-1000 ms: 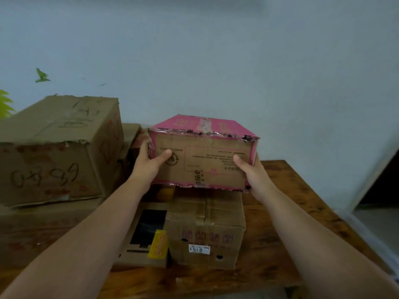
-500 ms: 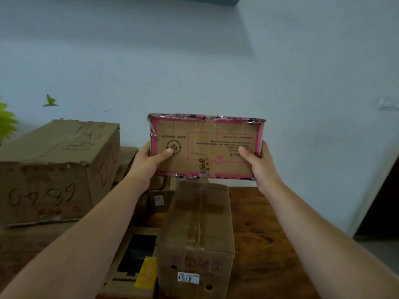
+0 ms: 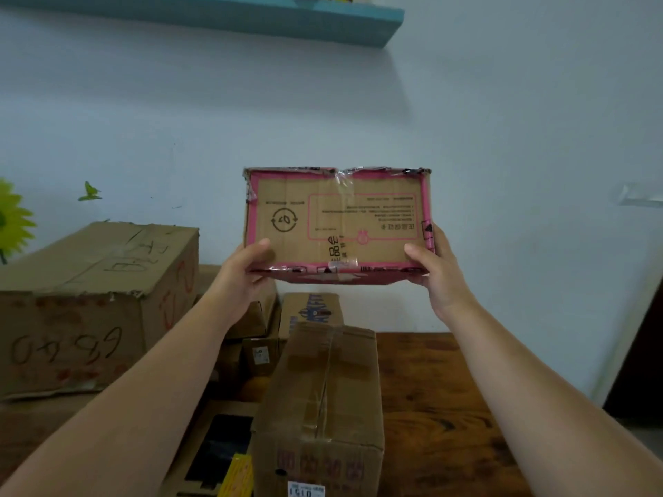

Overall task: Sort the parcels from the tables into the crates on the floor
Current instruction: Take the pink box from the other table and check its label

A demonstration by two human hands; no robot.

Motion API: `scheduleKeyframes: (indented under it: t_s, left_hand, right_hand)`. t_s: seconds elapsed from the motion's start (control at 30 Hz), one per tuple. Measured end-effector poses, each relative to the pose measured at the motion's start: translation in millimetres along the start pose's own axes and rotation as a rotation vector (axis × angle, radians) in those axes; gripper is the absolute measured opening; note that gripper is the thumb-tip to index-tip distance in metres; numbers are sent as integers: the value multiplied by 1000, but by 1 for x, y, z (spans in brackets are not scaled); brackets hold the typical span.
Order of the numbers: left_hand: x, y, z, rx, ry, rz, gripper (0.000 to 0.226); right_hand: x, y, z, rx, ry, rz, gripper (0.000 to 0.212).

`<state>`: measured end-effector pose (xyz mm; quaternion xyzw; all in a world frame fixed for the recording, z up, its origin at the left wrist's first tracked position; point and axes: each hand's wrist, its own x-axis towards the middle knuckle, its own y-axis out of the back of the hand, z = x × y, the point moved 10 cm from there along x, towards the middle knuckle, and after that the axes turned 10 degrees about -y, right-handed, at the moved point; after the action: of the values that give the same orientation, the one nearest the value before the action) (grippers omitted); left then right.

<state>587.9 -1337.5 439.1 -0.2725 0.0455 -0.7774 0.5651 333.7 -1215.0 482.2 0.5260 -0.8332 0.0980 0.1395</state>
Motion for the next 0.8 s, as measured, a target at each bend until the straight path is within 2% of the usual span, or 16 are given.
scheduleKeyframes:
  t_s: [0.1,0.17,0.23,0.3,0.4,0.57,0.63,0.73,0.8]
  left_hand:
    - [-2,-22,7,127,-19,-281,60]
    - [1,-25,9,212,-30,-336,108]
    - [6,-24,14,244,-72,-337,124]
    - [9,-26,20,269,-108,-347,117]
    - [16,-27,29,358,-198,-325,90]
    - [30,-7,32,438,-282,-66,53]
    - [30,-11,32,376,-275,-76,48]
    - [28,-22,36,289,-254,-153,57]
    - [31,-25,37,290,-247,-185,55]
  right_hand:
    - [-1,-1,-9,2,43,-9,54]
    - [0,-2,-13,-13,64,-19,73]
    - [2,-1,-14,-60,71,-12,95]
    - [5,0,-16,-100,68,-13,107]
    - [14,5,-11,-143,44,7,88]
    - [23,18,-11,-99,40,143,70]
    - [23,16,-13,-70,40,129,60]
    - [21,10,-14,32,44,73,52]
    - [22,12,-13,98,41,77,49]
